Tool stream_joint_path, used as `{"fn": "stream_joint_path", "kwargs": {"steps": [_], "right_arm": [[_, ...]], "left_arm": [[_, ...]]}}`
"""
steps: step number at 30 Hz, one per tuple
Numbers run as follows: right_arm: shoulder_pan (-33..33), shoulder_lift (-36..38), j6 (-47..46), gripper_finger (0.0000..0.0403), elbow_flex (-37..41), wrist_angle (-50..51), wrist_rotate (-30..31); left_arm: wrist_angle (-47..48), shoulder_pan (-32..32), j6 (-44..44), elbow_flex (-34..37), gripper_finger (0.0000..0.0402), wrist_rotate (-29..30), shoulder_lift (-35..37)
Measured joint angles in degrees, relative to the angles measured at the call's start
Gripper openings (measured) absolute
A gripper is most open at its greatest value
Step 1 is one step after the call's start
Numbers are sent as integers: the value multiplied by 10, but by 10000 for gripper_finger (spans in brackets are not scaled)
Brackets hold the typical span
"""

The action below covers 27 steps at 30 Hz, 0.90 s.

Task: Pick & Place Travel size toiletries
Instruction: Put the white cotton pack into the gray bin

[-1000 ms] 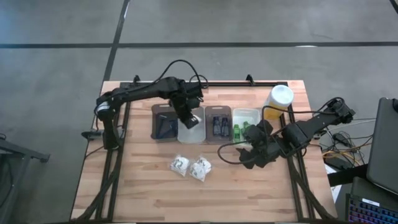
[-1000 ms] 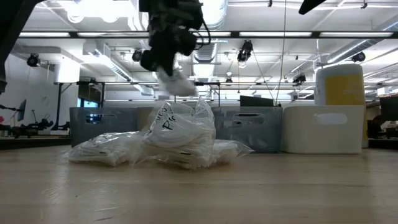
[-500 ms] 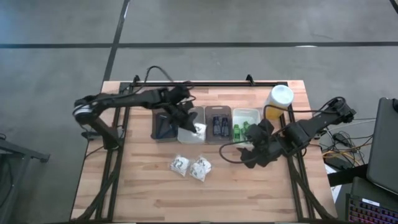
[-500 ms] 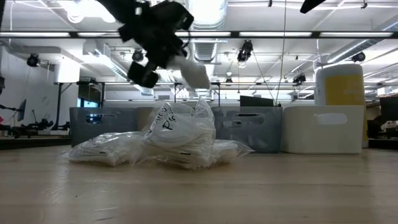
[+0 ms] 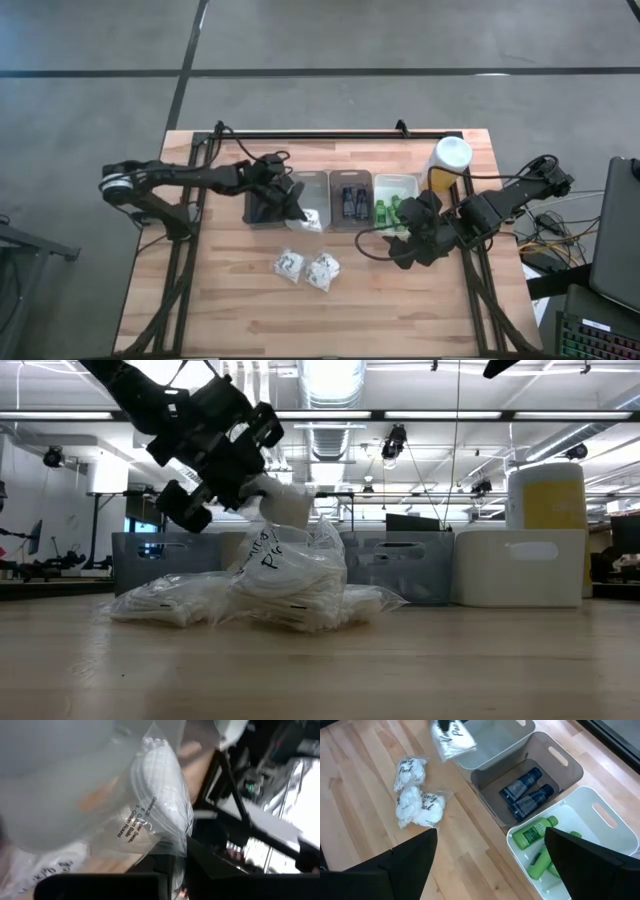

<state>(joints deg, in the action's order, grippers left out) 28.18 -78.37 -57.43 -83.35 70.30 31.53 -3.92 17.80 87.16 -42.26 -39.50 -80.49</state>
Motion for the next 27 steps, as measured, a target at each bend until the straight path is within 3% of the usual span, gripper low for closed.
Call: {"fn": "stream_joint_path", "kwargs": {"steps": [12,19,27], "right_arm": [[0,0,-1,363,0,0,1],[0,-1,4,363,0,0,1],[0,-1,7,363,0,0,1]], "left_arm": [[-21,3,18,14,27,-1,-12],[-31,4,75,14,15,14,-37],[-30,4,80,13,65,32,-41]]}}
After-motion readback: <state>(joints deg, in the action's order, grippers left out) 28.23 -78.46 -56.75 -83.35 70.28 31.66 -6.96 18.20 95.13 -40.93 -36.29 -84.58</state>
